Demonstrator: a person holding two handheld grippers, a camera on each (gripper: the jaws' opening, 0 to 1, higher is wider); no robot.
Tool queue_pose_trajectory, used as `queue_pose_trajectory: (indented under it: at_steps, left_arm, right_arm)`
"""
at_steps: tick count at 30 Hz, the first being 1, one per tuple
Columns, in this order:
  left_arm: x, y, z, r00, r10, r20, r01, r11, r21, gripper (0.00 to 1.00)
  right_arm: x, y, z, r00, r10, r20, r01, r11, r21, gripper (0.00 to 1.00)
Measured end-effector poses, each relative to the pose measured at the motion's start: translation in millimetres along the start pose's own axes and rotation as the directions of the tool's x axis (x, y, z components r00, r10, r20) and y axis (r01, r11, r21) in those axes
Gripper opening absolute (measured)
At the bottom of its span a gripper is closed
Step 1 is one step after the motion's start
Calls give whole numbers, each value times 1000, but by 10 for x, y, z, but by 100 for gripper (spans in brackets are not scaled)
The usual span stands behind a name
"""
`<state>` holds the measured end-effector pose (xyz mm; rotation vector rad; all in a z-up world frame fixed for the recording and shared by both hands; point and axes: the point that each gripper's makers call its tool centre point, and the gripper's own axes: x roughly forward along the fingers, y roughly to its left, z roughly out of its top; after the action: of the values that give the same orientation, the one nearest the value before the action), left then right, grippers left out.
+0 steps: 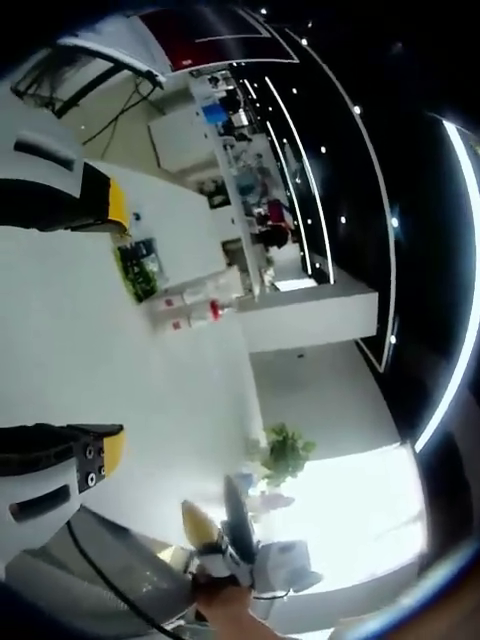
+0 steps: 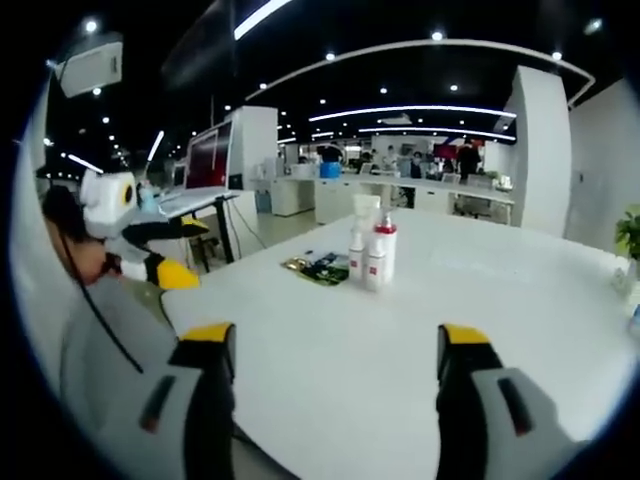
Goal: Arrange the skincare products in the storage area until every visible bottle or jar stands upright without overlapping.
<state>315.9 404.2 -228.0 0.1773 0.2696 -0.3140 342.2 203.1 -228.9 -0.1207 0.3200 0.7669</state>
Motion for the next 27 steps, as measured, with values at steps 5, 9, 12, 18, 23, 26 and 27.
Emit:
queue_pose_trajectory:
  at_steps: [5,9,12,18,23,26,27]
  left_arm:
    - [-8,14,-45,1000,1,-2,-1,1000,12,78]
    - [-19,-58,-43,999,-47,0,47,999,-11,78]
    - [-21,-90,-53,999,-54,-5,54,999,-1,77]
    - [-49,-57,-79,999,-41,-14,40,999,-33,77]
    - [-86,-42,-106,999,-27,-20,26,999,-46,77]
    - [-101,-24,-132,999,-15,-30,13,998,-57,77]
    - [-107,-4,-143,999,-3,-33,1,998,-60,77]
  right_arm:
    - [54,-26,80,999,-15,36,13,999,45,87]
    - [15,-116,84,997,-67,42,65,997,36,86]
    - [-43,-149,97,995,-83,54,80,996,49,86]
    - [-61,-134,73,995,-85,51,82,996,47,86]
    - [-70,-60,6,997,-69,27,69,997,26,86]
    - [-71,-32,-26,998,-61,16,61,998,24,86]
    - [-60,-1,-64,999,-54,-4,54,999,7,86]
